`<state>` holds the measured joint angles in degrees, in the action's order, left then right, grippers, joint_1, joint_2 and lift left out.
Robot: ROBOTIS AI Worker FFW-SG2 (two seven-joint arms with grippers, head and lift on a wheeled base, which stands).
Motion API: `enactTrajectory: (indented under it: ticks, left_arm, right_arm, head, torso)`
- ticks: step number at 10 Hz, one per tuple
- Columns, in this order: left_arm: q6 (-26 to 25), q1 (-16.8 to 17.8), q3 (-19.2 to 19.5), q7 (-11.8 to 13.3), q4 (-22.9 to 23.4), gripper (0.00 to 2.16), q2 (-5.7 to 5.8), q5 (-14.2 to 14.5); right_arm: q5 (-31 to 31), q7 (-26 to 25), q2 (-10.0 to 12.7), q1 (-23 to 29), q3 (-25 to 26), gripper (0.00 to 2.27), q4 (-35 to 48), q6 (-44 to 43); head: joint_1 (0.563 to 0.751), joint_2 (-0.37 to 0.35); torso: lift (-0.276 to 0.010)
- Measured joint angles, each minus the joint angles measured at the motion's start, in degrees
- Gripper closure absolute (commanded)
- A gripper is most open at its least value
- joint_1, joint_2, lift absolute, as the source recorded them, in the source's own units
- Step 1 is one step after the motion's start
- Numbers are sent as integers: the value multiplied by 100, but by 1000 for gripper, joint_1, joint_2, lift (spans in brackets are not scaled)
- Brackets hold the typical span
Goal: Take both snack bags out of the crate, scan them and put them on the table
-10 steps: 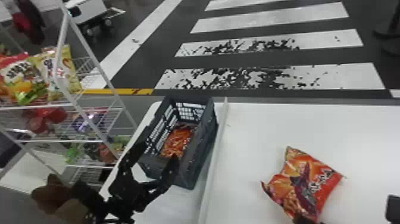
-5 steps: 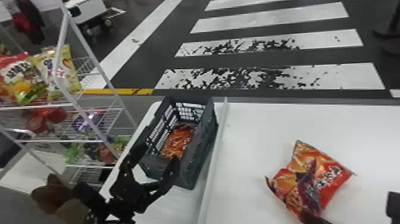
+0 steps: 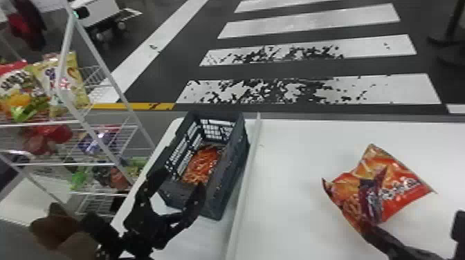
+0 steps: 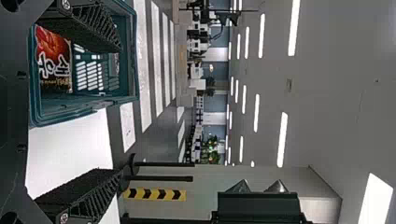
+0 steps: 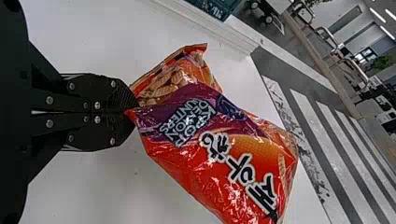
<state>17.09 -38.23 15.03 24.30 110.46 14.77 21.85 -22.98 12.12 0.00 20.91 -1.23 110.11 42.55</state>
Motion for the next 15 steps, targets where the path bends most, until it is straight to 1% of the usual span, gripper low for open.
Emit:
enactTrajectory:
  ticks: [1,3,4,5,8,10,11,12,14,15]
  left_arm:
    - [0,0,0,-5,-10,80,0,0]
    - [0,0,-5,-9,-15,80,18,2]
    - [0,3,-8,-18,-16,80,50,11]
    - [0,7,-13,-26,-16,80,81,21]
    - [0,9,-18,-55,-32,80,149,44]
    - [0,21,-18,-72,-47,80,177,62]
    - [0,35,-34,-75,-66,80,186,64]
    - [0,50,-59,-74,-79,80,191,65]
    - [0,83,-79,-75,-137,80,212,69]
    - [5,95,-80,-75,-170,80,219,82]
  right_arm:
    - [298,-123,0,58,-95,2256,164,-140]
    - [1734,-777,0,134,-610,2256,440,-512]
    - [2532,-1068,0,72,-861,2256,446,-624]
    - [3039,-1281,0,-51,-977,2256,374,-648]
    - [4312,-1715,0,-374,-1126,2256,167,-552]
    - [5481,-2144,0,-560,-1355,2256,-263,-445]
    - [6436,-2399,0,-638,-1634,2256,-616,-345]
    - [7191,-2555,-15,-715,-1911,2256,-975,-181]
    - [8545,-2850,-195,-878,-2456,2256,-1754,271]
    - [8994,-3042,-283,-948,-2655,2256,-2042,576]
  head:
    - [695,313]
    - [695,288]
    - [695,270]
    - [695,250]
    - [695,197]
    - [695,156]
    - [695,149]
    - [695,148]
    - [695,149]
    - [695,144]
  torso:
    - [-92]
    - [-92]
    - [-92]
    - [-92]
    - [-92]
    - [-92]
    - [-92]
    - [-92]
    - [-92]
    - [-92]
